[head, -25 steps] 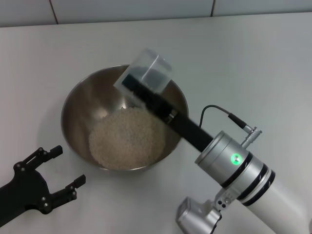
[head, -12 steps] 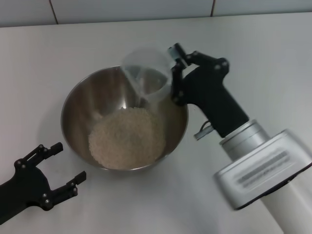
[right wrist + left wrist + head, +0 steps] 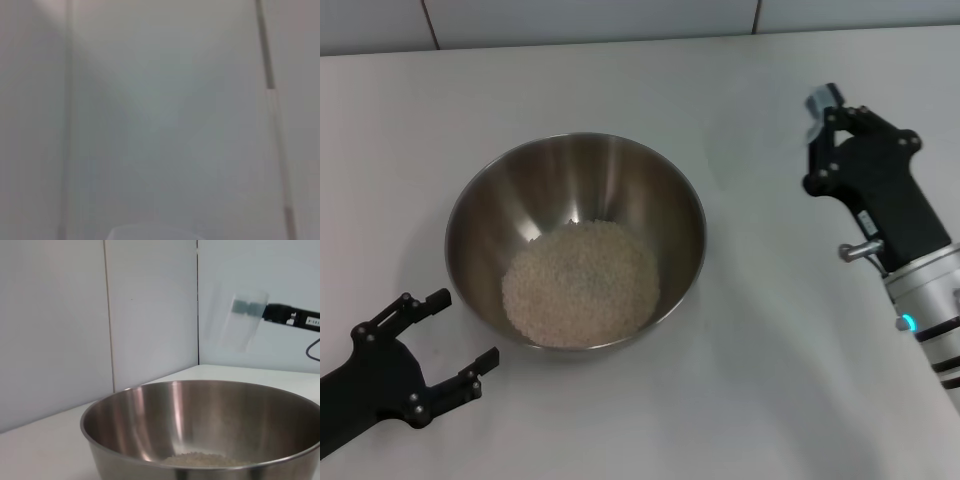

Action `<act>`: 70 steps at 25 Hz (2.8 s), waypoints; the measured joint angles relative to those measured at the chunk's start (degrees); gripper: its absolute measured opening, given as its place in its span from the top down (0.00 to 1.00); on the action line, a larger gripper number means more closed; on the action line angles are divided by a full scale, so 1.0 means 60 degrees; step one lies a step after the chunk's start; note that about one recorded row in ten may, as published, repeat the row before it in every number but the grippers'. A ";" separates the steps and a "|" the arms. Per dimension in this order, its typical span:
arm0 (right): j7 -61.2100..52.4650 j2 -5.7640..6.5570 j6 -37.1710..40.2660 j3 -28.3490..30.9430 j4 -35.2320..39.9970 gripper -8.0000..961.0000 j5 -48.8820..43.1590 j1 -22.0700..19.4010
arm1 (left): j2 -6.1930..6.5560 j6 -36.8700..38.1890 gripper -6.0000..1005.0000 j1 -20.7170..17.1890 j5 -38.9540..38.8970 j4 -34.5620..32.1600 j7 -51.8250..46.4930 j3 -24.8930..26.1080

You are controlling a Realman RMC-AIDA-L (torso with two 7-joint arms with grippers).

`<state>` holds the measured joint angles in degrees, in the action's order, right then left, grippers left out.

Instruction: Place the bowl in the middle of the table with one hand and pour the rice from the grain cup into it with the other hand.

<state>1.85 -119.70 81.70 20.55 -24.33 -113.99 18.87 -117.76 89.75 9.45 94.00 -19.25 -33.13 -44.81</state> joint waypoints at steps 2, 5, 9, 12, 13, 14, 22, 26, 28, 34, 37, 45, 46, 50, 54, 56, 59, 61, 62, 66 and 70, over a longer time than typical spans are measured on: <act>-0.0001 -0.0006 -0.0099 0.0001 0.0158 0.92 0.0207 -0.0006 | -0.0002 -0.0028 0.14 0.0039 -0.0005 0.0019 0.0000 0.0000; -0.0004 -0.0029 -0.0991 0.0012 0.0669 0.91 0.0860 0.0113 | -0.0008 -0.0043 0.14 0.0063 -0.0008 0.0046 0.0000 0.0000; -0.0005 -0.0030 -0.1773 -0.0023 0.0918 0.91 0.1057 0.0300 | -0.0015 -0.0046 0.14 0.0069 -0.0009 0.0044 0.0000 -0.0002; 0.0048 -0.0032 -0.2195 -0.0180 0.1016 0.90 0.1037 0.0452 | -0.0017 -0.0048 0.14 0.0086 -0.0009 0.0044 0.0000 -0.0002; 0.0071 -0.0032 -0.2270 -0.0394 0.1020 0.90 0.0997 0.0525 | -0.0017 -0.0048 0.14 0.0090 -0.0009 0.0044 0.0000 -0.0002; 0.0071 -0.0032 -0.2270 -0.0394 0.1020 0.90 0.0997 0.0525 | -0.0017 -0.0048 0.14 0.0090 -0.0009 0.0044 0.0000 -0.0002; 0.0093 -0.0017 -0.3378 -0.1016 0.1031 0.89 0.0915 0.0976 | -0.0016 -0.0063 0.14 0.0095 -0.0007 0.0059 0.0000 -0.0002; 0.0094 -0.0001 -0.3597 -0.1056 0.1018 0.88 0.0891 0.1076 | -0.0016 -0.0063 0.14 0.0094 -0.0007 0.0053 0.0000 -0.0002; 0.0094 0.0000 -0.3594 -0.1058 0.0988 0.88 0.0739 0.1064 | -0.0015 -0.0063 0.14 0.0094 -0.0007 0.0049 0.0000 -0.0002; 0.0020 -0.0001 -0.3642 -0.1066 0.0909 0.87 0.0275 0.0984 | -0.0016 -0.0061 0.14 0.0102 0.0019 0.0044 0.0000 -0.0002; 0.0016 0.0009 -0.3648 -0.1068 0.0858 0.87 0.0271 0.0897 | -0.0016 -0.0061 0.14 0.0105 0.0034 0.0046 0.0000 -0.0002; 0.0016 0.0093 -0.2486 -0.1066 0.0771 0.61 -0.0344 -0.0012 | -0.0002 -0.0060 0.14 0.0107 0.0075 0.0079 0.0000 -0.0002; 0.0016 0.0093 -0.2486 -0.1066 0.0771 0.57 -0.0344 -0.0012 | -0.0002 -0.0060 0.14 0.0107 0.0075 0.0079 0.0000 -0.0002; -0.0189 0.0183 -0.1237 -0.1066 0.1057 0.41 -0.1185 -0.0719 | 0.0037 -0.0020 0.14 0.0082 0.0074 0.0072 0.0000 -0.0002; -0.0908 0.0216 -0.0393 -0.1069 0.1824 0.22 -0.2667 -0.0936 | 0.0052 -0.0008 0.14 0.0065 0.0070 0.0057 0.0000 -0.0002; -0.1553 0.0219 0.0297 -0.1075 0.2571 0.22 -0.4047 -0.0925 | 0.0051 -0.0002 0.14 0.0058 0.0070 0.0036 -0.0003 -0.0002; -0.2452 0.0178 0.0896 -0.1082 0.3502 0.21 -0.5442 -0.0690 | 0.0046 0.0003 0.14 0.0051 0.0072 0.0032 -0.0010 -0.0002; -0.2851 0.0145 0.1096 -0.1083 0.3841 0.21 -0.5770 -0.0563 | 0.0045 0.0004 0.14 0.0053 0.0072 0.0045 -0.0011 -0.0002; -0.2921 0.0140 0.1165 -0.1087 0.3885 0.21 -0.5791 -0.0537 | 0.0045 0.0004 0.14 0.0053 0.0072 0.0045 -0.0011 -0.0002; -0.2953 0.0130 0.1249 -0.1104 0.3924 0.21 -0.5794 -0.0457 | 0.0033 0.0011 0.14 0.0027 0.0072 0.0029 -0.0015 -0.0002; -0.2913 0.0117 0.1250 -0.1022 0.3936 0.21 -0.5761 -0.0417 | 0.0022 0.0013 0.14 0.0021 0.0070 0.0015 -0.0016 -0.0002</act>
<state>-15.63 -118.99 89.20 14.42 -0.72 -148.56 16.37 -117.63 89.83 9.58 94.42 -19.16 -33.23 -44.82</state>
